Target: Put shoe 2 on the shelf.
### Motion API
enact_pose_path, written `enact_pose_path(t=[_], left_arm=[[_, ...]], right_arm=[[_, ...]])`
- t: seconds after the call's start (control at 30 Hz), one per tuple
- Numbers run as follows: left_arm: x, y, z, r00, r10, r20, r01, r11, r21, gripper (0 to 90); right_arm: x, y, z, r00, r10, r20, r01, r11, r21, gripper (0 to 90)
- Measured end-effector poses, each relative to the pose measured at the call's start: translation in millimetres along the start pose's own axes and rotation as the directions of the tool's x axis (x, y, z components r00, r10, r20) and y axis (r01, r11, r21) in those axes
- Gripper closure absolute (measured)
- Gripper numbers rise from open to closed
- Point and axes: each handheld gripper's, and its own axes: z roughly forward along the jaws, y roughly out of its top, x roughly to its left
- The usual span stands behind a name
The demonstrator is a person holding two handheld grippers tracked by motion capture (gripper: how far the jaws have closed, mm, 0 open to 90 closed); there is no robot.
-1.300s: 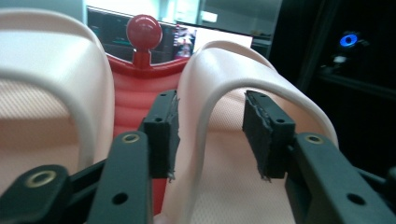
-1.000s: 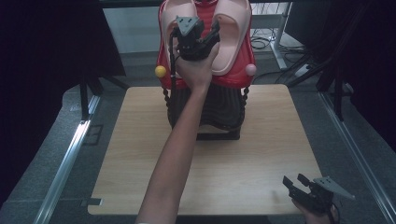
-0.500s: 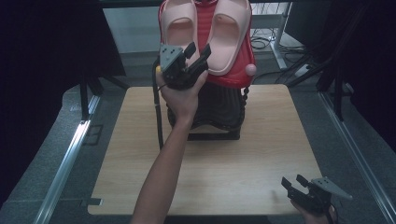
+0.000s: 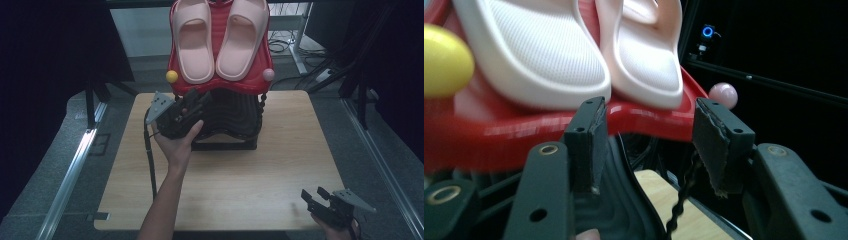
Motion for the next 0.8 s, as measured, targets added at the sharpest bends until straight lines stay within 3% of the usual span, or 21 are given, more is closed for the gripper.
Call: enact_pose_path(t=[0.17,0.4,0.5,0.57,0.7,0.8], left_arm=[[-1.9,-17.1,-18.9,0.9996,0.029,-0.005,-0.029,0.9996,-0.001,46.4],[6.2,-58.9,-43.9,0.9998,0.007,-0.018,-0.006,0.9988,0.048,45.6],[16.1,-78.4,-52.3,0.9993,-0.010,-0.035,0.013,0.9973,0.073,44.6],[26.0,-93.5,-56.4,0.9978,-0.049,-0.045,0.053,0.9941,0.095,44.1],[36.1,-115.4,-63.8,0.9953,-0.055,-0.080,0.065,0.9883,0.138,42.6],[39.5,-128.1,-70.9,0.9939,-0.032,-0.105,0.050,0.9850,0.165,42.7]], right_arm=[[-1.5,-1.0,0.0,1.0000,0.003,0.005,-0.003,1.000,0.001,33.8],[-1.4,-1.4,0.2,1.0000,0.003,0.003,-0.003,1.000,0.005,33.8],[-1.7,-1.4,0.3,1.0000,0.003,0.004,-0.003,1.000,0.006,33.7],[-1.9,-1.4,0.7,1.0000,0.002,0.007,-0.002,1.000,0.006,33.7],[-1.1,-2.1,2.9,0.9999,-0.005,0.009,0.005,1.000,0.017,33.0],[-0.6,-2.5,3.9,0.9999,-0.009,0.011,0.009,1.000,0.025,32.8]])
